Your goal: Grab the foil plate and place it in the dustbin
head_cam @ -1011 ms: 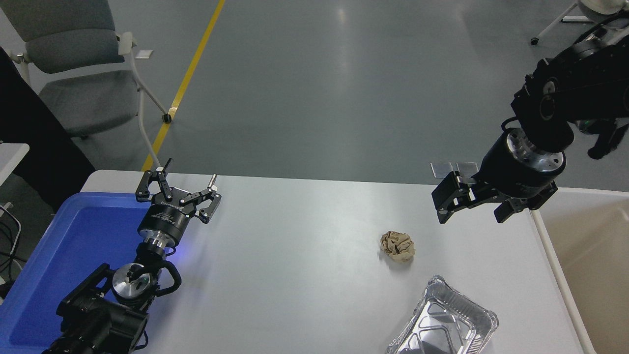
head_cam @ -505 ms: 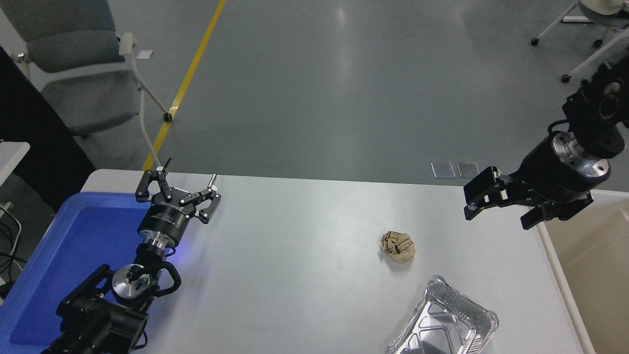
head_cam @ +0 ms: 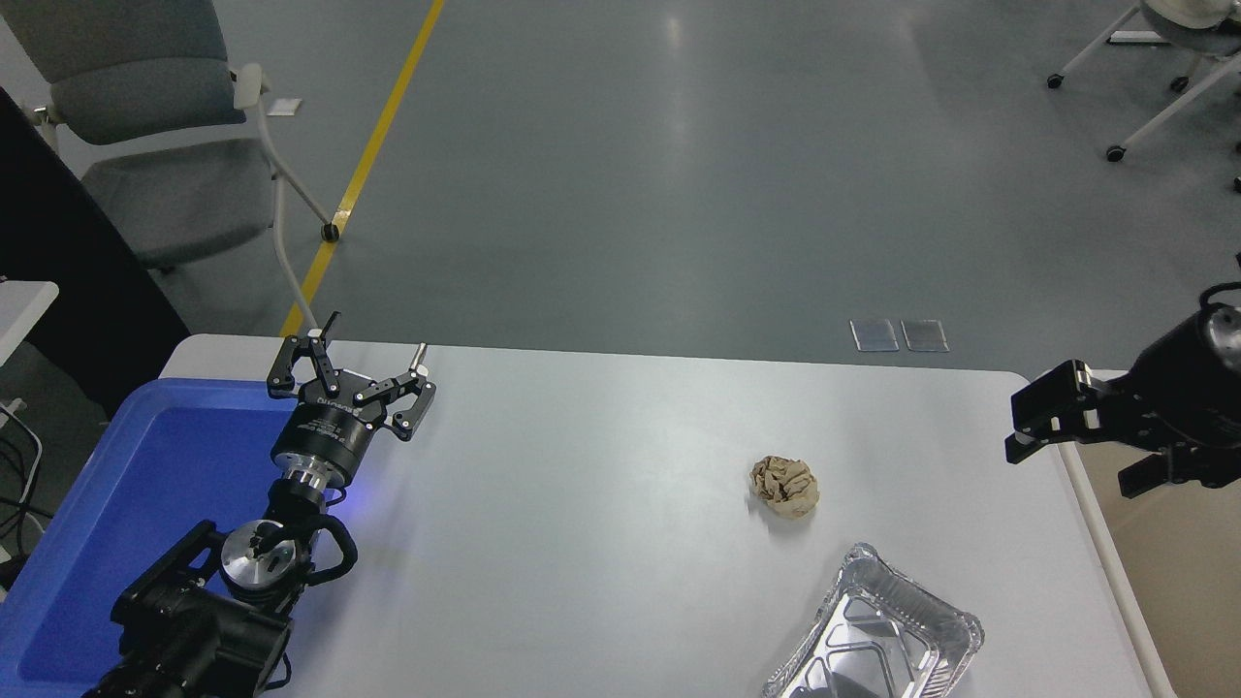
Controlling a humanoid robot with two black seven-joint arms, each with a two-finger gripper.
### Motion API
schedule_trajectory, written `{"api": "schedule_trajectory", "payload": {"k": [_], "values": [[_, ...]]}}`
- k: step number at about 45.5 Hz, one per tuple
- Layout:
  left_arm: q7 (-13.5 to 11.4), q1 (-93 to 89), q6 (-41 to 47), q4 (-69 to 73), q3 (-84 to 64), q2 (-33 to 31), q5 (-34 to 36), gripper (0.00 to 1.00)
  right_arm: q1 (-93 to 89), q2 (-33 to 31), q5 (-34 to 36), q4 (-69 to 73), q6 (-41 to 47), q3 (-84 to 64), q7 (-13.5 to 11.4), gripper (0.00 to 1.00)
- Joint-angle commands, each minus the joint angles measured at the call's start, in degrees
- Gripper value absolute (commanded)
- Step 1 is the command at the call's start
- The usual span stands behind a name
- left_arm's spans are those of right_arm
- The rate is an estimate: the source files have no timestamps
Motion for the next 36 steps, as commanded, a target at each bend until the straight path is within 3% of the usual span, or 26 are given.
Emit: {"api": "schedule_trajectory", "payload": {"k": [1,23,36], "values": [[0.0,0.0,0.0,0.0,0.0,0.02,-0.05,0.99,-0.09,-1.12,2.31,5.45,-6.29,-2.78,0.01,1.0],[0.0,0.0,0.0,0.0,0.09,0.02,0.03,0.99,-16.43,2.65,4.86,5.45,-17.01,1.52,0.18,1.0],[0.0,0.0,0.0,0.0,0.09,0.02,-0.05,0.99,-25.67,8.63,7.76,5.45,-23.34,9.44,0.18,1.0]]}}
